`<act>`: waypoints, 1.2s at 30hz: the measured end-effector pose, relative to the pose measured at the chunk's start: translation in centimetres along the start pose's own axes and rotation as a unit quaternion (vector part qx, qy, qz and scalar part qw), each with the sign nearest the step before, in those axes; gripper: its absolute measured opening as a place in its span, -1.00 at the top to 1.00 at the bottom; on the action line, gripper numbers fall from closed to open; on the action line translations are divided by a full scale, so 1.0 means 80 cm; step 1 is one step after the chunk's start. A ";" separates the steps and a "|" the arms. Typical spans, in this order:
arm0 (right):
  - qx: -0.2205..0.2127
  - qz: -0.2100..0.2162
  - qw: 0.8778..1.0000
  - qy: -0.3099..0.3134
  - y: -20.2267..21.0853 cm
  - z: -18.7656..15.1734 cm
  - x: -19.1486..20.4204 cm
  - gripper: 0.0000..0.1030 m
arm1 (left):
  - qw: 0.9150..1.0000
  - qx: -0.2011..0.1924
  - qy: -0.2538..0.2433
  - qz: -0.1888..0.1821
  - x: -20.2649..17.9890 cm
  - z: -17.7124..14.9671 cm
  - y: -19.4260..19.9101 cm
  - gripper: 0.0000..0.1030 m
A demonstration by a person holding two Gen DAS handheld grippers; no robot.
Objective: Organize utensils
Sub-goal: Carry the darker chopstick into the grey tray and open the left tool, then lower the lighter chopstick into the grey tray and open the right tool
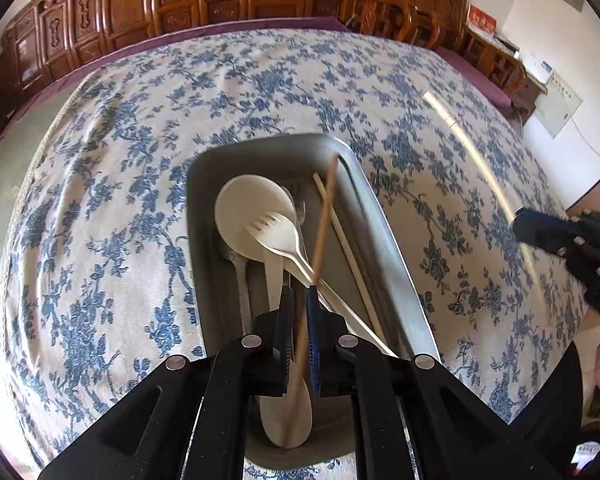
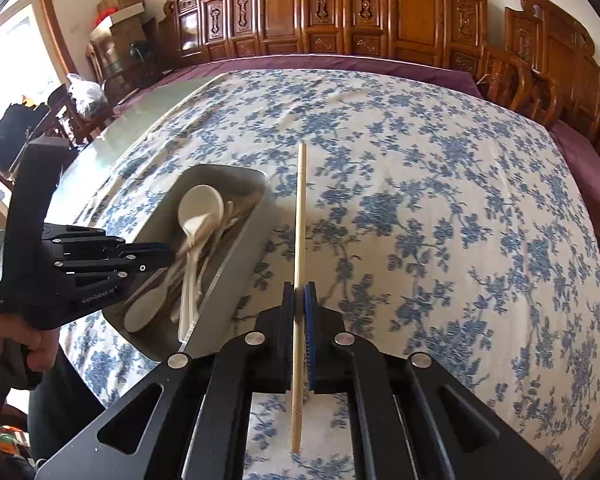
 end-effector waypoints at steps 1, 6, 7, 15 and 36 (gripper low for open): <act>-0.001 0.004 1.000 0.001 -0.002 0.003 0.006 0.88 | 1.000 -0.003 0.002 -0.001 0.001 0.001 0.003 0.76; -0.003 0.024 1.000 0.005 -0.014 0.017 0.032 0.88 | 1.000 -0.028 0.012 -0.006 0.008 0.006 0.031 0.67; -0.004 0.027 1.000 0.005 -0.016 0.019 0.036 0.88 | 0.999 -0.032 0.013 -0.005 0.009 0.007 0.035 0.66; -0.002 0.059 0.998 -0.004 -0.046 0.042 0.075 0.88 | 0.997 -0.067 0.035 0.001 0.039 0.008 0.075 0.66; 0.027 0.050 0.997 -0.058 -0.104 0.040 0.081 0.88 | 0.994 -0.094 0.052 0.014 0.066 -0.003 0.118 0.66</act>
Point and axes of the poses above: each gripper's, at about its wrist camera, not at the fingertips, and y roughly against the way its jaws point, x to its left, z to its top, the point moved 4 cm from there along -y, roughly the way its jaws point, and after that the axes turned 11 degrees about y, right-handed, at the moved point
